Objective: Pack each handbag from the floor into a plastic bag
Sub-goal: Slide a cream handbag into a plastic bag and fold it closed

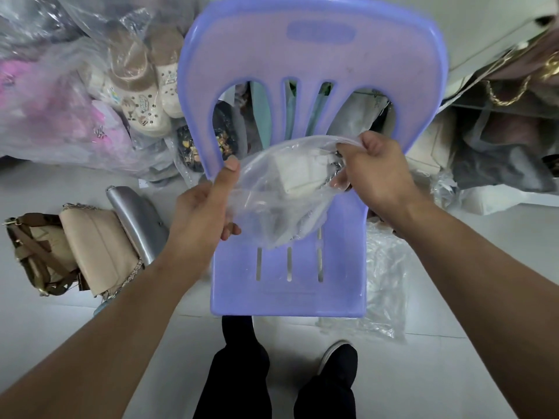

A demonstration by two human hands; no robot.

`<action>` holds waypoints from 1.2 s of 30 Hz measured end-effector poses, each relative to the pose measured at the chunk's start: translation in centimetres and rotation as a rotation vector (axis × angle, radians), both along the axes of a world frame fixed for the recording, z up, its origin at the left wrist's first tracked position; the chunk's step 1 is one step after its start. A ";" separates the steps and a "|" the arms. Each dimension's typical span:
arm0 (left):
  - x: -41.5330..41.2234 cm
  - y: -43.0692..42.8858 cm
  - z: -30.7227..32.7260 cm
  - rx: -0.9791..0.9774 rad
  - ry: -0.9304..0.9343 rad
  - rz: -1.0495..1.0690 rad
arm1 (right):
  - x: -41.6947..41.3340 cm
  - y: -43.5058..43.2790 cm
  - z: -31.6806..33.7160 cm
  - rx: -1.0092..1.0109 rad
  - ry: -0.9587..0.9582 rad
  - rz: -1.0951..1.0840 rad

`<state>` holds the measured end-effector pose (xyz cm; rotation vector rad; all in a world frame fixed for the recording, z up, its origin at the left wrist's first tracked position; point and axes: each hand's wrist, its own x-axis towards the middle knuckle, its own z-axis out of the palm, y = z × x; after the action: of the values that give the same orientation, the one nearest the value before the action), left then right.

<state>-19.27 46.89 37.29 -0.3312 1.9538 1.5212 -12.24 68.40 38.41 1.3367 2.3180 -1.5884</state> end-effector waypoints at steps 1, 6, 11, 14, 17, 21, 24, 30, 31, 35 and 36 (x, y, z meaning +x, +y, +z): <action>-0.2 0.1 0.2 -0.051 0.003 -0.008 | 0.2 0.2 0.0 0.026 -0.009 -0.017; -1.0 1.1 1.2 -0.136 -0.224 0.094 | 1.0 0.7 0.3 -0.026 0.044 -0.090; -2.1 2.0 3.2 0.032 -0.383 0.246 | 1.0 1.1 1.6 -0.072 0.122 -0.151; -2.4 2.0 3.9 0.107 -0.443 0.310 | 1.1 1.4 2.0 -0.168 0.183 -0.188; -2.2 1.7 4.1 0.136 -0.473 0.339 | 1.5 1.9 1.6 -0.289 0.219 -0.164; -2.3 0.9 3.4 0.206 -0.469 0.473 | 2.3 2.6 1.0 -0.366 0.262 -0.091; -2.6 0.6 2.9 0.335 -0.412 0.646 | 3.0 2.3 0.8 -0.154 0.181 0.103; -1.9 1.0 3.2 0.397 -0.184 0.668 | 2.3 2.3 0.2 0.195 0.133 0.224; -1.9 1.2 3.3 0.354 -0.132 0.619 | 2.1 2.5 -0.1 0.241 0.131 0.233; -1.9 1.1 2.2 -0.008 0.193 0.423 | 1.4 3.1 -0.9 0.285 0.164 0.226; -2.0 0.8 1.8 -0.108 0.297 0.354 | 1.2 3.2 -1.0 0.292 0.165 0.225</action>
<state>-21.29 47.73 39.11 -0.5474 2.3088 1.7714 -10.99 71.60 37.44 0.9677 2.7710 -1.3826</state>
